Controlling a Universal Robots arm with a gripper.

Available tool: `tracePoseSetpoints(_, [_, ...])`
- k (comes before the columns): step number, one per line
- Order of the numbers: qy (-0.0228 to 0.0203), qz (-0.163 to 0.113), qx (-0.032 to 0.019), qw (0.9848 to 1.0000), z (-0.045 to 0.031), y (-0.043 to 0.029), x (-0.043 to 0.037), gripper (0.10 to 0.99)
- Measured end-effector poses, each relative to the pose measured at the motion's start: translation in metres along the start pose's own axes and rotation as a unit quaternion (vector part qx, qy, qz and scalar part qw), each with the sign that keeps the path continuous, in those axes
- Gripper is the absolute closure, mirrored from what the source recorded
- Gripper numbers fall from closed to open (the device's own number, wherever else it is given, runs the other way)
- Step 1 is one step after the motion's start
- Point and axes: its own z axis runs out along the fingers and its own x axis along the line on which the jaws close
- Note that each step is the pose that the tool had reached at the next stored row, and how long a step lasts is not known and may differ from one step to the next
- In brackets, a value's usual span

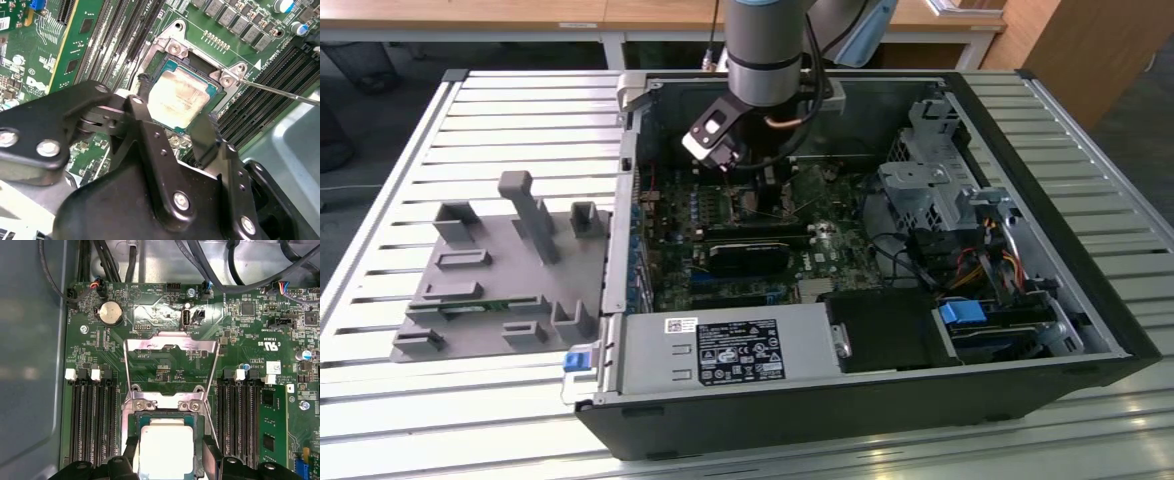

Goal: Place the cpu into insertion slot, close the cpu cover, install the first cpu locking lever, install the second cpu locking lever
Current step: 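Place the cpu into insertion slot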

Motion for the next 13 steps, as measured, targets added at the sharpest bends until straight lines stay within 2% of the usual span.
tracePoseSetpoints(1, [0.0000,0.000,0.0003,1.0000,-0.0003,0.0004,0.0000,0.490])
tracePoseSetpoints(3, [0.0000,0.000,0.0013,1.0000,-0.0006,0.0014,0.0000,0.612])
tracePoseSetpoints(4, [0.0000,0.000,0.0019,1.0000,-0.0008,0.0018,0.0000,0.612])
tracePoseSetpoints(6, [-0.0001,0.000,0.0027,1.0000,-0.0014,0.0024,0.0000,0.729])
tracePoseSetpoints(7, [-0.0001,0.000,0.0030,1.0000,-0.0019,0.0026,-0.0001,0.729])
tracePoseSetpoints(8, [0.0000,0.000,0.0035,1.0000,-0.0030,0.0029,0.0000,0.847])
tracePoseSetpoints(10, [0.0000,0.000,0.0046,1.0000,-0.0043,0.0034,0.0000,0.961])
tracePoseSetpoints(13, [0.0000,0.000,0.0052,1.0000,-0.0050,0.0035,0.0000,0.980])
